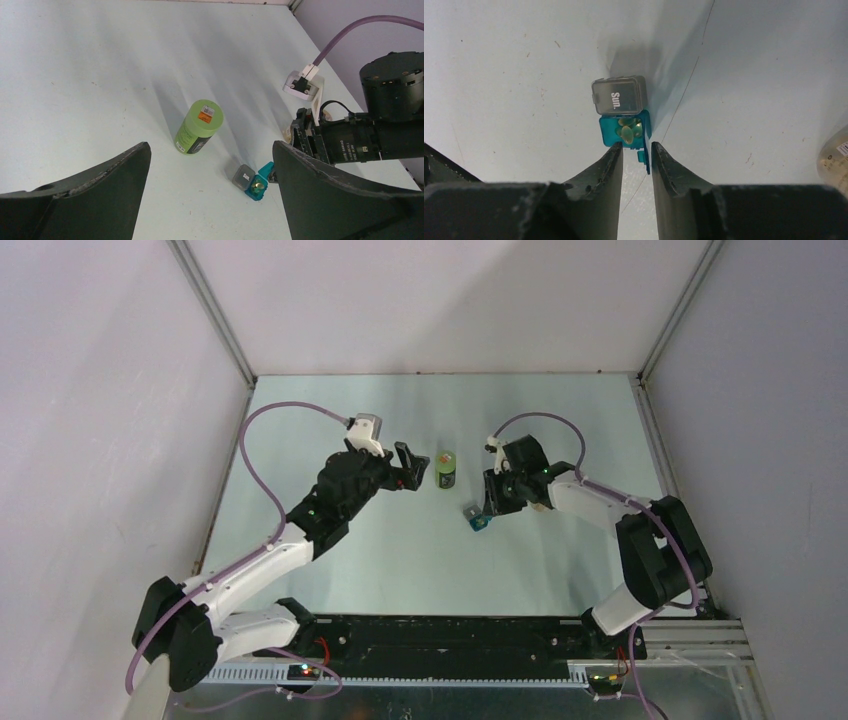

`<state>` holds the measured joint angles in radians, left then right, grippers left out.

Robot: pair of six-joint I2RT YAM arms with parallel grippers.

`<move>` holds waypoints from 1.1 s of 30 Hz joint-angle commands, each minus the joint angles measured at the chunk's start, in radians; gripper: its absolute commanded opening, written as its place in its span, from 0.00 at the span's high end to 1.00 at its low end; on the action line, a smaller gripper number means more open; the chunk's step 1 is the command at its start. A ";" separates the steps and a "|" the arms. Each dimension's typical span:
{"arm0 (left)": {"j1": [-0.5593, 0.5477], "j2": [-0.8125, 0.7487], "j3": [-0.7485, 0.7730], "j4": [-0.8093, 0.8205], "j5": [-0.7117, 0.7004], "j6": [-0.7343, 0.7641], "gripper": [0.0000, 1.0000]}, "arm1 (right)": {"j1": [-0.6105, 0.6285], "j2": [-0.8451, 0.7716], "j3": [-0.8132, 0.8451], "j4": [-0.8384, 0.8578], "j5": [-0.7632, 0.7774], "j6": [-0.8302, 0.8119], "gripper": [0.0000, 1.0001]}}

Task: Sort the pills into containers

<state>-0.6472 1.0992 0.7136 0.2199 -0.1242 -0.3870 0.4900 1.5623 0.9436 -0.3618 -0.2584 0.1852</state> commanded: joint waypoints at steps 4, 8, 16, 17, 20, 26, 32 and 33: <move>0.006 -0.009 -0.003 0.020 0.000 -0.016 0.03 | 0.010 0.027 0.043 0.055 0.040 -0.035 0.77; 0.007 -0.008 -0.006 0.025 0.012 -0.015 0.02 | 0.010 0.026 0.043 0.053 0.044 -0.045 0.83; 0.007 -0.043 -0.027 0.073 -0.014 0.028 0.01 | 0.018 -0.003 0.042 0.057 0.032 -0.051 0.95; 0.006 -0.040 -0.022 0.072 -0.012 0.023 0.01 | 0.017 -0.005 0.043 0.057 0.024 -0.049 0.99; 0.007 -0.031 -0.017 0.071 0.003 0.005 0.01 | 0.023 -0.022 0.043 0.056 0.016 -0.048 1.00; 0.006 -0.035 -0.017 0.067 0.014 -0.044 0.01 | 0.023 -0.091 0.043 0.043 0.012 -0.035 1.00; 0.042 -0.030 -0.044 0.128 0.091 -0.158 0.01 | 0.001 -0.150 0.116 -0.026 -0.042 -0.003 1.00; 0.057 -0.026 -0.045 0.144 0.132 -0.171 0.01 | -0.002 -0.155 0.128 -0.047 -0.061 0.001 1.00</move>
<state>-0.6300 1.0836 0.6819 0.2707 -0.0879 -0.4641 0.5014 1.4559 0.9787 -0.3679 -0.2592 0.1642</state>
